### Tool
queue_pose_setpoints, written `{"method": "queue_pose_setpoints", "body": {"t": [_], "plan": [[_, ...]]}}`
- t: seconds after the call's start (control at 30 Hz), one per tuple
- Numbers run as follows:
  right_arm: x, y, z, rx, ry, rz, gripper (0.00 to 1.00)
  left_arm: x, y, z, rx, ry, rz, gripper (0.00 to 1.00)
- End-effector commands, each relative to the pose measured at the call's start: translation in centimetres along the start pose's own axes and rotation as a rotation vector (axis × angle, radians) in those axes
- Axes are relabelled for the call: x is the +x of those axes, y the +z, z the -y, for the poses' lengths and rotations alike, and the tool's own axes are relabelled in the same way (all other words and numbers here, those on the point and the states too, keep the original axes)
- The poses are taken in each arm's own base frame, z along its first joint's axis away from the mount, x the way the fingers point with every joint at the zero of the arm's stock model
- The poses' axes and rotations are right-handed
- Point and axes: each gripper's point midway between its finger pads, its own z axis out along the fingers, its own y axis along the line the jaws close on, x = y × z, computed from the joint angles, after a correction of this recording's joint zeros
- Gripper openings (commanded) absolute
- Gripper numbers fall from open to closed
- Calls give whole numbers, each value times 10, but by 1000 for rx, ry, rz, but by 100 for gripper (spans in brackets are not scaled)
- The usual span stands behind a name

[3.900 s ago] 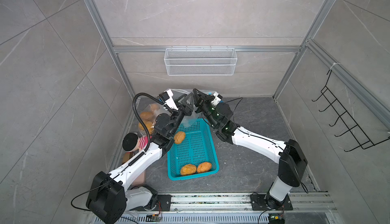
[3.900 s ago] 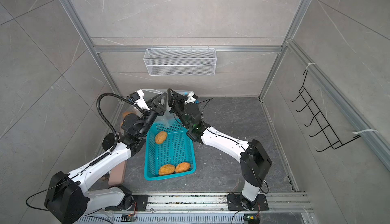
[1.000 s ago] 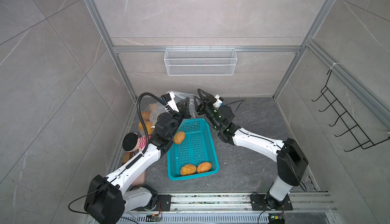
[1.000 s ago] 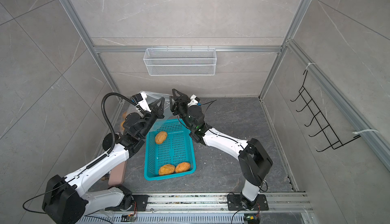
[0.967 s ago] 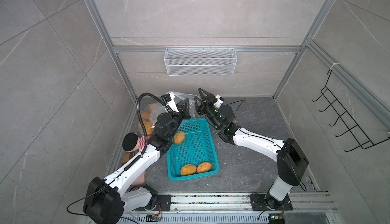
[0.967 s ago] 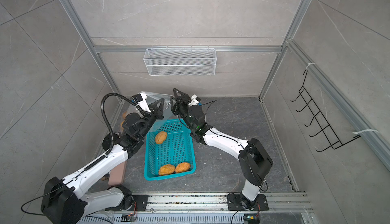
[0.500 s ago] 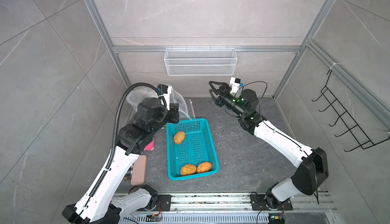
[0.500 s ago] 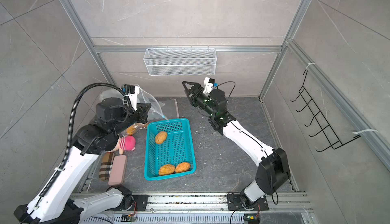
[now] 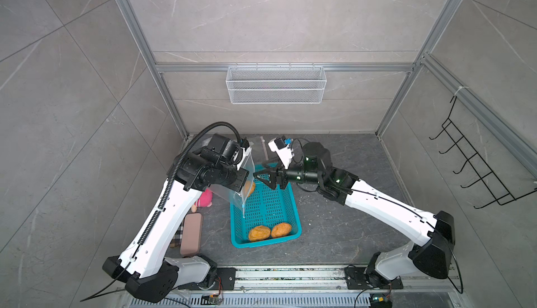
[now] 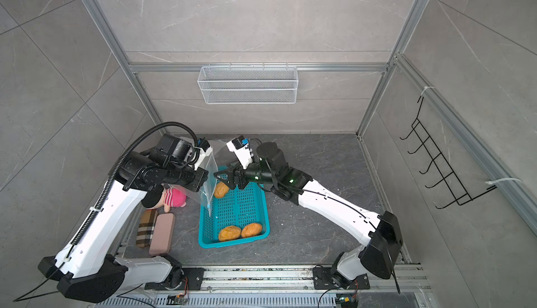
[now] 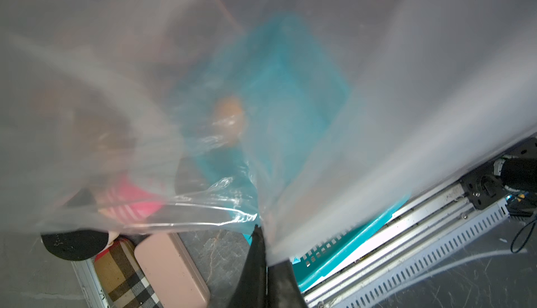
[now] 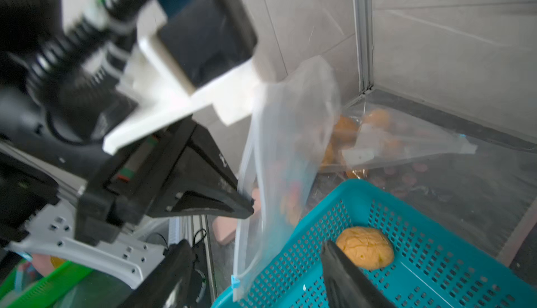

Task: Put the potatoes into a zipper bag and zip it
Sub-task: Open the zipper of the food storage bag.

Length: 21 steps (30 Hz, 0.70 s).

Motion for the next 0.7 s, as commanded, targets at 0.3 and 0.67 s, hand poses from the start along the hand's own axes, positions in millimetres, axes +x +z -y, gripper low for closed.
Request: {"method": "queue_pose_setpoints", "body": {"t": [0.3,0.67], "plan": [[25,45,37,178,21,46,48,19,13,14,93,30,-32,0],[71,49,68,283,232,24,7,26,8,1,21,15,28,0]]}}
